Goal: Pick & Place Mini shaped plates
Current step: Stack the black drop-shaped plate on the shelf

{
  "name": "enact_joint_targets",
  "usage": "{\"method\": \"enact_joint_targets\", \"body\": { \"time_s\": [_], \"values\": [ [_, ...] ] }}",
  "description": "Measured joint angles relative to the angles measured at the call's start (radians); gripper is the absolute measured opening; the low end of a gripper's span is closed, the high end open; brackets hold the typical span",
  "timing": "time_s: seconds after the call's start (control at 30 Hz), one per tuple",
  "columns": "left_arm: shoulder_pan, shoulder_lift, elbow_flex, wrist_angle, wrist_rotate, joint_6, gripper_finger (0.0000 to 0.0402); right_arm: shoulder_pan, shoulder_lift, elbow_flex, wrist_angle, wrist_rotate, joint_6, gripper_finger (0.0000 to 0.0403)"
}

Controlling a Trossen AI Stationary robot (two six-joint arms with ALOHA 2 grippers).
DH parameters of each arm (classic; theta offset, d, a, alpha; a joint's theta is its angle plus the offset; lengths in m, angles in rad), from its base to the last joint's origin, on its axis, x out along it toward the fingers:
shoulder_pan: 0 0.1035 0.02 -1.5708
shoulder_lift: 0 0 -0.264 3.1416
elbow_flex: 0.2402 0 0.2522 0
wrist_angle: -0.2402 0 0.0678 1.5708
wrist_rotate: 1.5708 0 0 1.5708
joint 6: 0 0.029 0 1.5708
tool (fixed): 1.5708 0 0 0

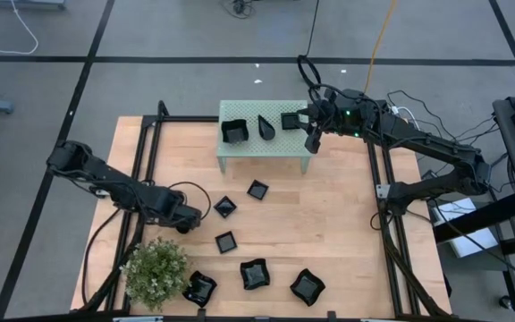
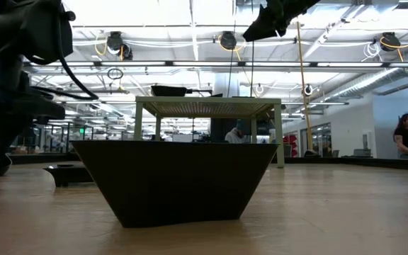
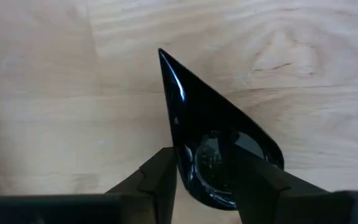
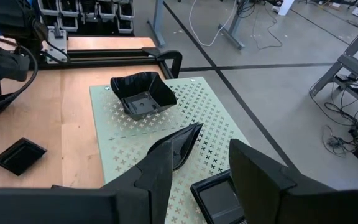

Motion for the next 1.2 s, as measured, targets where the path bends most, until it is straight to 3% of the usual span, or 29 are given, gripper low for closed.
{"method": "enact_joint_targets", "body": {
  "time_s": [0.3,0.43,0.67,0.83,1.03,1.2],
  "values": [
    [0.0,-0.007,0.0,0.02,-0.018,0.017,0.0011,0.0,0.0,0.0,0.0,0.0,-0.003,0.0144],
    [0.0,-0.029,0.021,0.02,-0.084,0.015,0.0015,0.0,0.0,0.0,0.0,0.0,0.0,0.0144],
    [0.016,-0.097,0.138,0.013,-0.356,0.035,0.001,0.0,0.0,0.0,0.0,-0.002,0.098,0.0144],
    [0.037,-0.117,0.254,0.024,-0.568,0.181,0.0008,0.015,0.0,0.0,0.003,-0.004,0.164,0.0144],
    [0.094,-0.106,0.396,0.049,-0.686,0.381,0.001,0.112,0.004,0.0,0.051,-0.004,0.153,0.0144],
    [0.168,-0.108,0.458,0.216,-0.799,0.626,0.0004,0.2,0.027,0.0,0.128,-0.003,0.15,0.0149]
  ]
}}
